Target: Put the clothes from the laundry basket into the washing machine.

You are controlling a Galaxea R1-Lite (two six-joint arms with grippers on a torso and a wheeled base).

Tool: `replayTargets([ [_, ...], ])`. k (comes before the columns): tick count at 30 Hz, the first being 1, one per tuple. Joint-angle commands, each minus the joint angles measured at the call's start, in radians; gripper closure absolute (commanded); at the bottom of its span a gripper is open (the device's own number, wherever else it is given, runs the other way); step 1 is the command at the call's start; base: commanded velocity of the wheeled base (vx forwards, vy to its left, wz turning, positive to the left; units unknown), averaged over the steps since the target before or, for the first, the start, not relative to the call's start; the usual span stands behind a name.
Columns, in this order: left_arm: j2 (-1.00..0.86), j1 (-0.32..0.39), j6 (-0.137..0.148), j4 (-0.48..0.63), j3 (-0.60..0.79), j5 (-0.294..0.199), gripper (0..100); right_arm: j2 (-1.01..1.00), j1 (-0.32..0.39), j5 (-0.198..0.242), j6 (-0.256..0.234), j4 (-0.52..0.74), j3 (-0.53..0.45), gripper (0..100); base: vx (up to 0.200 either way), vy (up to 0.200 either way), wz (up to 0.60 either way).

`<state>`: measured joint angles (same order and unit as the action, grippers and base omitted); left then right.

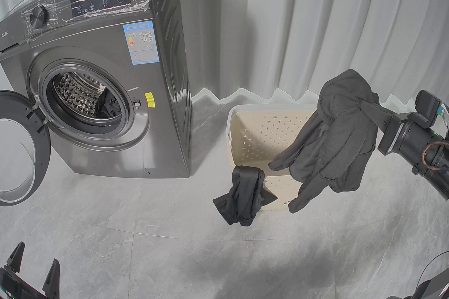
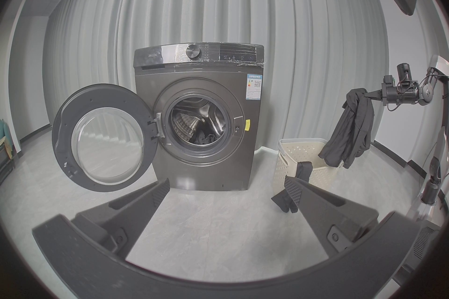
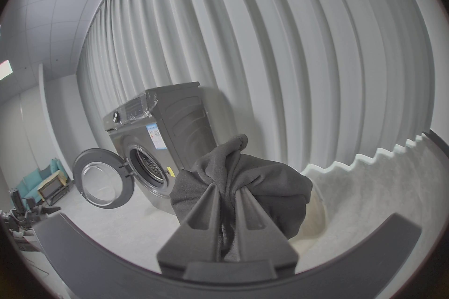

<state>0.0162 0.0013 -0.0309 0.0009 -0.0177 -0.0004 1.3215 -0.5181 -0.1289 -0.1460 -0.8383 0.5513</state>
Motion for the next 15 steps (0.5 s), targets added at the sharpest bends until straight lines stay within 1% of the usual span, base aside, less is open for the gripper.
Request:
replayTargets([
  [1, -0.016, 0.000, -0.001, 0.001, 0.016, -0.001, 0, 0.010, 0.015, -0.006, 0.002, 0.007, -0.004, 100, 0.000, 0.000, 0.00],
  [2, -0.016, 0.000, -0.001, 0.001, 0.016, -0.003, 0, 0.012, 0.015, -0.008, 0.003, 0.005, -0.005, 100, 0.000, 0.000, 0.00],
  [15, -0.016, 0.000, -0.006, 0.001, 0.016, -0.003, 0, 0.012, 0.013, -0.008, 0.005, 0.005, -0.002, 100, 0.000, 0.200, 0.00],
])
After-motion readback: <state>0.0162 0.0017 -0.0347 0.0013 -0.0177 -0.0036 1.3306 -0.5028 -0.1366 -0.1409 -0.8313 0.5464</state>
